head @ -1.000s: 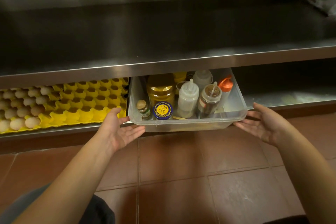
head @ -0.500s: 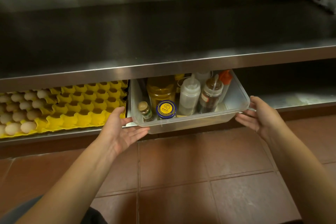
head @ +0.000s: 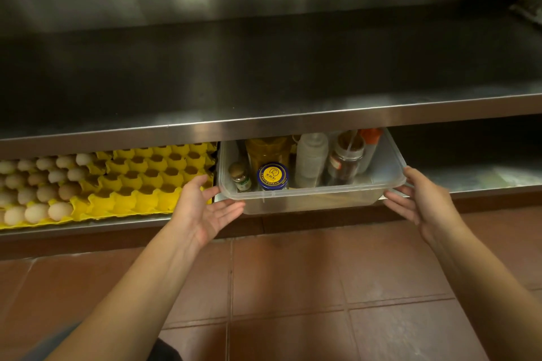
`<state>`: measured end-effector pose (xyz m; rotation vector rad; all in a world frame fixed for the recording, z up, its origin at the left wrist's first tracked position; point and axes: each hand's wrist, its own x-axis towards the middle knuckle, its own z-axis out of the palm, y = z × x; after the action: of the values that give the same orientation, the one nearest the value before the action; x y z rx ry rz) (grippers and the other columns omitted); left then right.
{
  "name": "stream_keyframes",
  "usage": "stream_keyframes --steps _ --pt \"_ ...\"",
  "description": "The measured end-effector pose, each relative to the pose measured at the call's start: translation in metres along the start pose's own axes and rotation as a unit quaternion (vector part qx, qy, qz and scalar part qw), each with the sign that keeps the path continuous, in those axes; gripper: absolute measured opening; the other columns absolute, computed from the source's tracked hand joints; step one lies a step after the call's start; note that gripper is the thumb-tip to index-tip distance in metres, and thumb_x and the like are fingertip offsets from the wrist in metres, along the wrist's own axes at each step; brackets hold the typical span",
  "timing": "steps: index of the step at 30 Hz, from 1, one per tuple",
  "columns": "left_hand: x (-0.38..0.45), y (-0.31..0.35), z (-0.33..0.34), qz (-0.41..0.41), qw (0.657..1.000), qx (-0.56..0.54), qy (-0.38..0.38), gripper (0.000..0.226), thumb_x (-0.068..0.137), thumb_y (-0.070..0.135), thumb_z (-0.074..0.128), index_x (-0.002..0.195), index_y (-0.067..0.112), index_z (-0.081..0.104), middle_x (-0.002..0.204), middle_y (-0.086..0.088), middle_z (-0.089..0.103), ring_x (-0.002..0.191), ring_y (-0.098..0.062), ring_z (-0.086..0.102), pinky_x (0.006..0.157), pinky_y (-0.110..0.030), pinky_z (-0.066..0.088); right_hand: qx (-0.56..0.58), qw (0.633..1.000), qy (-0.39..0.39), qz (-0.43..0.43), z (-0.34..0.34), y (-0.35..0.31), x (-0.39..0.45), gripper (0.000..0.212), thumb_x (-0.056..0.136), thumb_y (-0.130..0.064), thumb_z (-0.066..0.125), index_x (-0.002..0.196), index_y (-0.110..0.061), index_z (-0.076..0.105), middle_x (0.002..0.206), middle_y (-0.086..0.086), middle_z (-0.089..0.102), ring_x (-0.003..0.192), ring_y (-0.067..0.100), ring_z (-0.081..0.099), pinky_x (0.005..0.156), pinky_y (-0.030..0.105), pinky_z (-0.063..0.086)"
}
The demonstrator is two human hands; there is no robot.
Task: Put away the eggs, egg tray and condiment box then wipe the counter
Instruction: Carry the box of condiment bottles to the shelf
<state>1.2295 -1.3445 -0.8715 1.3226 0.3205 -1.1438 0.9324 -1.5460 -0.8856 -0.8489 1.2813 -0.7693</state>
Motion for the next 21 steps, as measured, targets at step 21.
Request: stream_keyframes --steps 21 --pt "-0.003 -0.005 0.014 0.052 0.998 -0.027 -0.024 0.067 0.102 0.051 0.038 0.152 0.008 0.032 0.154 -0.026 0.036 0.125 -0.040 0.055 0.104 -0.050 0.046 0.046 0.997 -0.063 0.005 0.015 0.001 -0.015 0.056 0.100 -0.044 0.049 0.151 -0.023 0.038 0.151 0.009 0.045 0.127 0.030 0.055 0.105 0.050 0.047"
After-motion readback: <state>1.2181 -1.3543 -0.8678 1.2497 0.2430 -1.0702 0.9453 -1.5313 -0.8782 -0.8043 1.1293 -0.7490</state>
